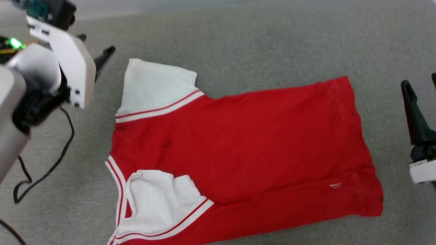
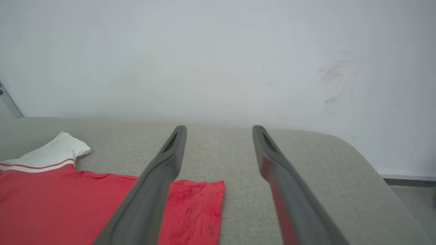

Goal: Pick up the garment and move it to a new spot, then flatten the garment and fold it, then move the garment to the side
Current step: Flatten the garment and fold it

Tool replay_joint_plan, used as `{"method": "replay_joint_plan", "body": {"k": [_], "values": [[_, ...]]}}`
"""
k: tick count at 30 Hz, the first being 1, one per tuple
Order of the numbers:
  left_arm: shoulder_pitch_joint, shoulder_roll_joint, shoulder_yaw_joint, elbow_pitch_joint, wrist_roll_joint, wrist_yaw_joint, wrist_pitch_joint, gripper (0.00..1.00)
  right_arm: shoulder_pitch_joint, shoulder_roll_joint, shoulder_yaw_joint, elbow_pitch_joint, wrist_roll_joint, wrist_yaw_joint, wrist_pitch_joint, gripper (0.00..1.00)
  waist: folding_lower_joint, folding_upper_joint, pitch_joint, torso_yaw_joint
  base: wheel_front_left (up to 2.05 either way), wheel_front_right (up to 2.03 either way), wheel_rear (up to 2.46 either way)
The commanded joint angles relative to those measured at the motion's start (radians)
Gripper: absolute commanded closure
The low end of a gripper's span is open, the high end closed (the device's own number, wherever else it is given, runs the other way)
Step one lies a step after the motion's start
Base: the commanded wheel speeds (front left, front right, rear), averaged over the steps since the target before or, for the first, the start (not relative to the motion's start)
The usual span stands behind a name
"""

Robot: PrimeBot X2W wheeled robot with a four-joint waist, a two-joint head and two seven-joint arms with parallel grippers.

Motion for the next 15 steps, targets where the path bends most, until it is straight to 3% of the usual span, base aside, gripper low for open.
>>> {"method": "replay_joint_plan", "body": {"k": [1, 8, 15], "values": [[-0.023, -0.015, 0.001, 0.019, 0.004, -0.004, 0.013, 0.0, 0.026, 0.028, -0.016, -0.026, -0.015, 0.0, 0.003, 0.0, -0.0001, 0.0, 0.057, -0.021, 0.0, 0.0, 0.0], [-0.222, -0.041, 0.002, 0.113, -0.056, -0.028, 0.261, 0.0, 0.062, 0.137, -0.084, -0.209, -0.114, 0.0, 0.064, 0.0, -0.0001, 0.0, 0.171, -0.064, 0.0, 0.0, 0.0], [-0.374, -0.033, -0.053, 0.131, -0.053, -0.015, 0.556, 0.0, 0.012, 0.16, -0.072, -0.281, -0.131, 0.0, 0.086, 0.0, -0.0001, 0.0, 0.268, -0.102, 0.0, 0.0, 0.0]]}}
